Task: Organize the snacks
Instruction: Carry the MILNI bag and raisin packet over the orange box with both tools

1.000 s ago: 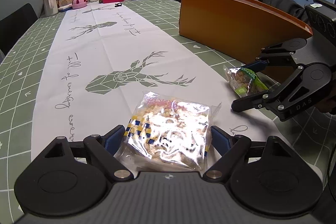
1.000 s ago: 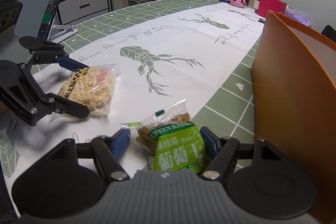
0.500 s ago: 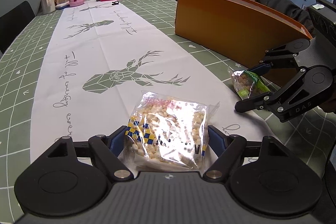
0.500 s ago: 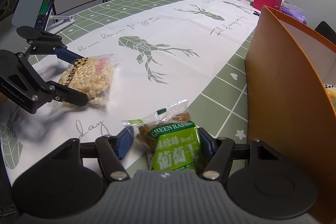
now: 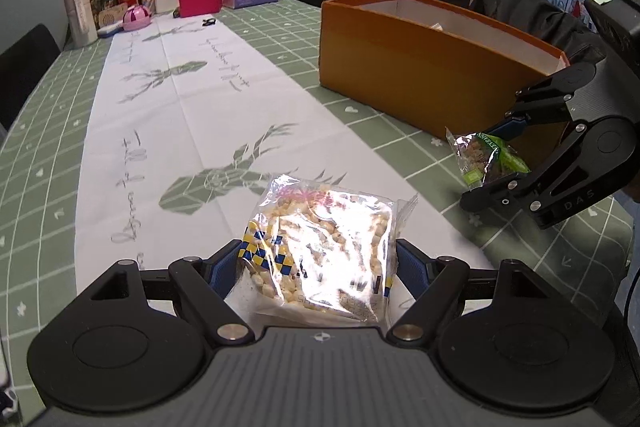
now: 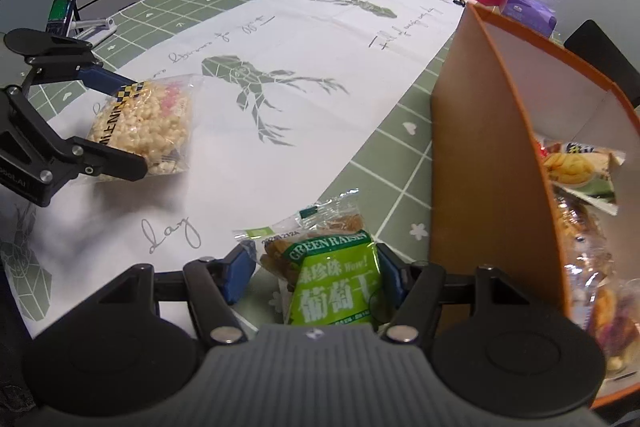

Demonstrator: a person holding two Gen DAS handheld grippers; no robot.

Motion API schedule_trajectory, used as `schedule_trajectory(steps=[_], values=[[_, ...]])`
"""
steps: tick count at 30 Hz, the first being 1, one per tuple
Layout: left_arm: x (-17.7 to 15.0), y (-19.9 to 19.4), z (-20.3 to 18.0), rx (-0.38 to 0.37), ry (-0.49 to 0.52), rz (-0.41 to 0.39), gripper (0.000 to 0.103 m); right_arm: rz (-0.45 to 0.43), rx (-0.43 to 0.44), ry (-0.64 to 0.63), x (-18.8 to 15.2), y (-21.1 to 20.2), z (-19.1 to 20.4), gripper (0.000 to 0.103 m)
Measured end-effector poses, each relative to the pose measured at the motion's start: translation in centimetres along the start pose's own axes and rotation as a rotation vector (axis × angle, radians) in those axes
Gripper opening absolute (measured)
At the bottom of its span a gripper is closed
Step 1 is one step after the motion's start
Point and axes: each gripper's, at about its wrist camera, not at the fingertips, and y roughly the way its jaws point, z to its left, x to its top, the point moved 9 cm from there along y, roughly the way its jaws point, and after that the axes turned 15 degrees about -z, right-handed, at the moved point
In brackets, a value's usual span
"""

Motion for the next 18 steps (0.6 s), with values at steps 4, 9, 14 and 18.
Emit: schedule_trajectory(steps=[4,9,14,18], values=[[1.9,-0.1,-0.9,-0.012,0.039,-0.019,0.092,-0.025,-0.001,-0.011,1.4,-1.8,-0.1,0.062],[4.6,-0.4,-1.7,-0.023,0.087,-0.056,0.092,-0.057,-0.017,-0.043,3.3,-4.0,-0.3,0.062],[7.3,-0.5,-3.1,-0.041,0.165,-0.088,0.092,-0.088,-0.046,-0.076,5.1,-6.2,-1.3,0.062],[9.4,-0.4,-4.4,-0.061,0.22,-0.119,0.092,-0.106,-0.077,-0.096,6.3,-7.6,-2.3,0.062]])
